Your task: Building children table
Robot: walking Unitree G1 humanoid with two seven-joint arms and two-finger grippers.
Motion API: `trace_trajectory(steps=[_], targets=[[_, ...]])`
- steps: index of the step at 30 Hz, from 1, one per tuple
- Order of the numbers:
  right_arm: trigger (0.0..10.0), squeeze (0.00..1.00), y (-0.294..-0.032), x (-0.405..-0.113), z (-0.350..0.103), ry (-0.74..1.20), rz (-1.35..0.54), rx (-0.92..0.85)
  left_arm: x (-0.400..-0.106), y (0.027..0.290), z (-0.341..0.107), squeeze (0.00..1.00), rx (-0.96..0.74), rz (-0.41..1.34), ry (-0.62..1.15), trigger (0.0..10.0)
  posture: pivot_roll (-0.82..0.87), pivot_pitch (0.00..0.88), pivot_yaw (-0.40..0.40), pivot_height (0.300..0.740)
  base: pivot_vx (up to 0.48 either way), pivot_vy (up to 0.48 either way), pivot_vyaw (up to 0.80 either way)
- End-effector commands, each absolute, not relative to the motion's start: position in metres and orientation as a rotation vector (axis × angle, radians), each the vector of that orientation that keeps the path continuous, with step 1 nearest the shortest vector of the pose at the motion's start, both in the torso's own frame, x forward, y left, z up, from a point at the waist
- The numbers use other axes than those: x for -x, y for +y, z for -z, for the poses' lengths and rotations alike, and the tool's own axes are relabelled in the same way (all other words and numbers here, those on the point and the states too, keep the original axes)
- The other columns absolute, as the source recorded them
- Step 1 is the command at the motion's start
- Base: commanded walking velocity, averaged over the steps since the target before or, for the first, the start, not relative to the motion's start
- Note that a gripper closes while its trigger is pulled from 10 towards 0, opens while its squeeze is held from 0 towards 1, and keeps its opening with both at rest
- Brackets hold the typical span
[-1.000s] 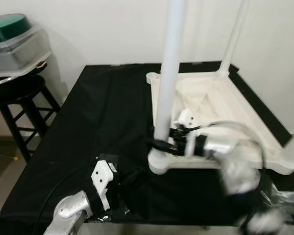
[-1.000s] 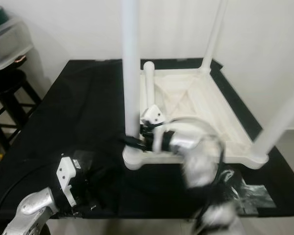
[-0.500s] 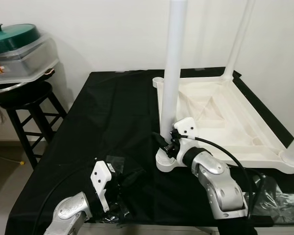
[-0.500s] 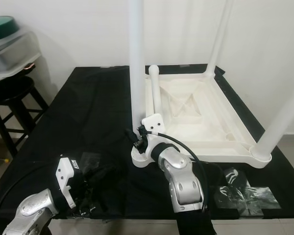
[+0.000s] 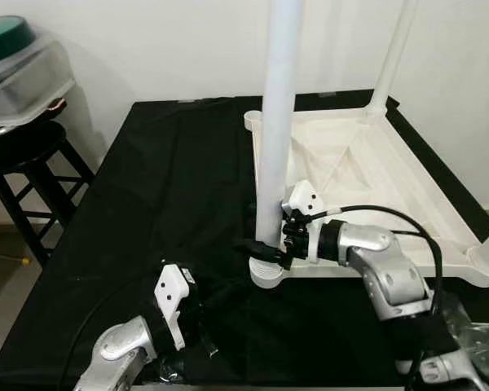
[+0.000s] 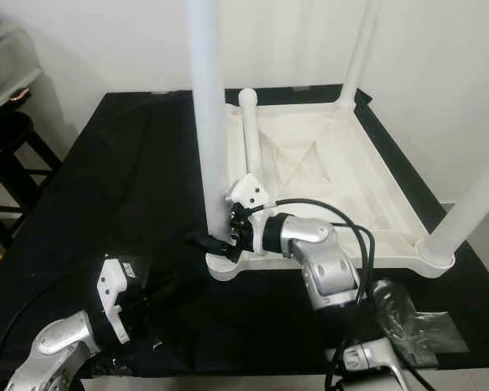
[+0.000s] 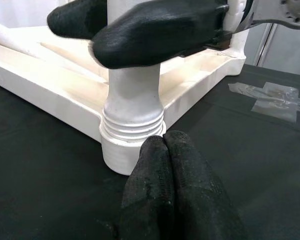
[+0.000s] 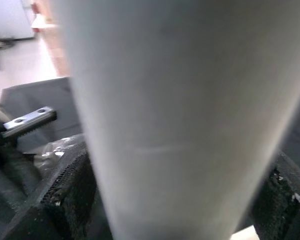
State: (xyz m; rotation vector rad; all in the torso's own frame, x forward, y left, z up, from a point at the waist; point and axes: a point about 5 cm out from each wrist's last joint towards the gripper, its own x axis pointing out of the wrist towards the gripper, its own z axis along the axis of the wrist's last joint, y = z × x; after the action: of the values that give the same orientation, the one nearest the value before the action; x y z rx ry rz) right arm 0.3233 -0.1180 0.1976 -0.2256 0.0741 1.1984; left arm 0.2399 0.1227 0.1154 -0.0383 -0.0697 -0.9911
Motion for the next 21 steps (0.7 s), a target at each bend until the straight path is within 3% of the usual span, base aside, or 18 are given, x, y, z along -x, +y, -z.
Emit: trace_trajectory(steps=[1,2,3,12,17,20,21], targets=[[10.0,0.00,-0.112,-0.322,-0.197,0.072,-1.252,0.227,-0.238,0.124,-0.113,0.00,0.044,0.997,-0.052,10.0,0.01,0.094,0.036,0.740,0.000,0.000,0.00],[10.0,0.00,-0.114,-0.325,-0.196,0.092,-1.306,0.222,-0.238,0.123,-0.113,0.00,0.045,0.996,-0.051,10.0,0.01,0.092,0.035,0.740,0.000,0.000,0.00],[0.0,0.00,-0.115,-0.328,-0.196,0.114,-1.361,0.204,-0.238,0.123,-0.112,0.00,0.045,0.997,-0.050,10.0,0.02,0.090,0.033,0.740,0.000,0.000,0.00],[0.0,0.00,-0.118,-0.334,-0.194,0.114,-1.398,0.187,-0.235,0.122,-0.112,0.00,0.052,1.000,-0.045,10.0,0.01,0.092,0.031,0.740,0.000,0.000,0.00],[0.0,0.00,-0.125,-0.335,-0.188,0.102,-1.291,0.195,-0.234,0.121,-0.111,0.00,0.058,1.005,-0.042,10.0,0.01,0.092,0.031,0.740,0.000,0.000,0.00],[0.0,0.00,-0.129,-0.332,-0.167,0.144,-0.986,0.188,-0.234,0.122,-0.113,0.00,0.062,1.007,-0.042,10.0,-0.02,0.111,0.022,0.740,0.000,0.000,0.00],[0.0,0.00,-0.129,-0.332,-0.167,0.144,-0.986,0.188,-0.234,0.122,-0.113,0.00,0.062,1.007,-0.042,10.0,-0.02,0.111,0.022,0.740,0.000,0.000,0.00]])
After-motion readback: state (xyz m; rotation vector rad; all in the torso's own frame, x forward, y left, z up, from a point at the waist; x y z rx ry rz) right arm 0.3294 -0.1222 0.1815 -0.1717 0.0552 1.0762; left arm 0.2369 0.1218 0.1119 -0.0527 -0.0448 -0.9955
